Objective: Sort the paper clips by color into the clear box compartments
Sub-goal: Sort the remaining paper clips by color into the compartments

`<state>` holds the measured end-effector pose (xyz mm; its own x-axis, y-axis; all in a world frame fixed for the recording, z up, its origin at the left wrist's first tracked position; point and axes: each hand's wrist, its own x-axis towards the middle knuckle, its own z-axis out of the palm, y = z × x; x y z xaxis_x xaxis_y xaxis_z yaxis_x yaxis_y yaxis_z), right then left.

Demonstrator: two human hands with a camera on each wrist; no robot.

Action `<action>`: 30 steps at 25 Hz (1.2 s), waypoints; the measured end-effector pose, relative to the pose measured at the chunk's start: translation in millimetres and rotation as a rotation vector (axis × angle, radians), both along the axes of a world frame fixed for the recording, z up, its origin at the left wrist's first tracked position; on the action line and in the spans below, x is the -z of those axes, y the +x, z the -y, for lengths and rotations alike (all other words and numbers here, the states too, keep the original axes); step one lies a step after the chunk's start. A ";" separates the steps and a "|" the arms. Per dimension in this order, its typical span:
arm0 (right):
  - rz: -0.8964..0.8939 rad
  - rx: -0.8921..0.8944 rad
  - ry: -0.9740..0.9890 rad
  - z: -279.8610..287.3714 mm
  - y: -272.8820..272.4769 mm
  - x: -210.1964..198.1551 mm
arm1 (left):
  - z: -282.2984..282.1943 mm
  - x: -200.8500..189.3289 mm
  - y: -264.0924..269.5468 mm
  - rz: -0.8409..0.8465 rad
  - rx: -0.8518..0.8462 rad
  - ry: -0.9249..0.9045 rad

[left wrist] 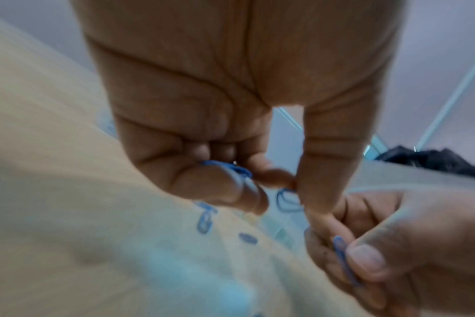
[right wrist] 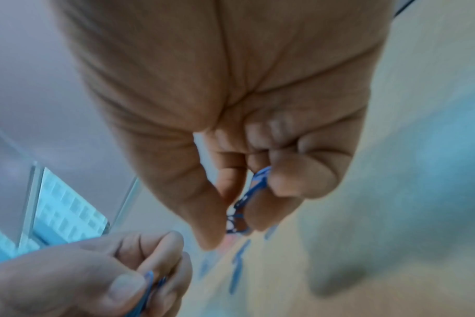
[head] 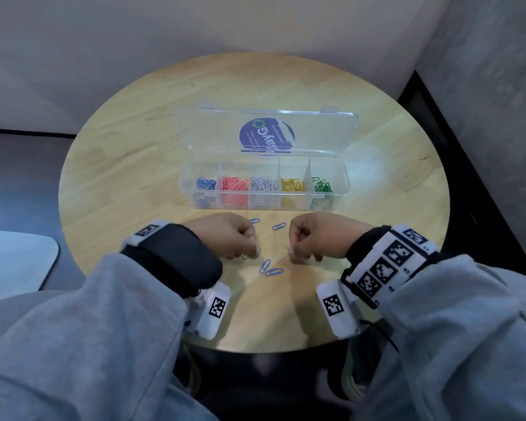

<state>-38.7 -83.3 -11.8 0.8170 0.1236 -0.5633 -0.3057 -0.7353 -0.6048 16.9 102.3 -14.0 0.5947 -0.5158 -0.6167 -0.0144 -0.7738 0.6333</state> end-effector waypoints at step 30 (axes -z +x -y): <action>0.126 -0.077 -0.310 -15.8 4.2 16.7 | 9.8 16.4 7.3 0.452 -0.022 0.250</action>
